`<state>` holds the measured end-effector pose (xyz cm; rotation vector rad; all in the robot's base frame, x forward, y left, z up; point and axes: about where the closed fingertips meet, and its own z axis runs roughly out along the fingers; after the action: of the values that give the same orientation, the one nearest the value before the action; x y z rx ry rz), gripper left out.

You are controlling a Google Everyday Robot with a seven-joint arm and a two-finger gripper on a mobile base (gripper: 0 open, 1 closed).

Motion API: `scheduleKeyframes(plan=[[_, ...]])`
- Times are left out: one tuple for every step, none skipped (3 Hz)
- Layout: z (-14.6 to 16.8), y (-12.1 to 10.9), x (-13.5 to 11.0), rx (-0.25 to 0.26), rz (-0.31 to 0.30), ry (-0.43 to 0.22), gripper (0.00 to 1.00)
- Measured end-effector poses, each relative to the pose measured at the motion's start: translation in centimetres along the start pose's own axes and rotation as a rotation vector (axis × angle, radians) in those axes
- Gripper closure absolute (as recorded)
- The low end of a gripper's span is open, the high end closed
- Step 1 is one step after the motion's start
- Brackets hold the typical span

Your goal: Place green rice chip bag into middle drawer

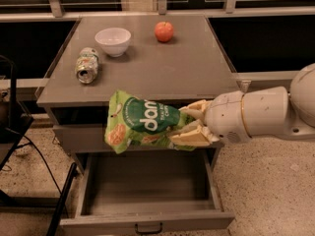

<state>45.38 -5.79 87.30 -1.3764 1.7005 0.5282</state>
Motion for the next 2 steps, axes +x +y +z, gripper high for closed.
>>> scheduleKeyframes(plan=[[1.0, 0.6, 1.4, -0.017, 0.004, 0.0, 1.0], [2.7, 1.5, 3.4, -0.037, -0.002, -0.008, 1.0]])
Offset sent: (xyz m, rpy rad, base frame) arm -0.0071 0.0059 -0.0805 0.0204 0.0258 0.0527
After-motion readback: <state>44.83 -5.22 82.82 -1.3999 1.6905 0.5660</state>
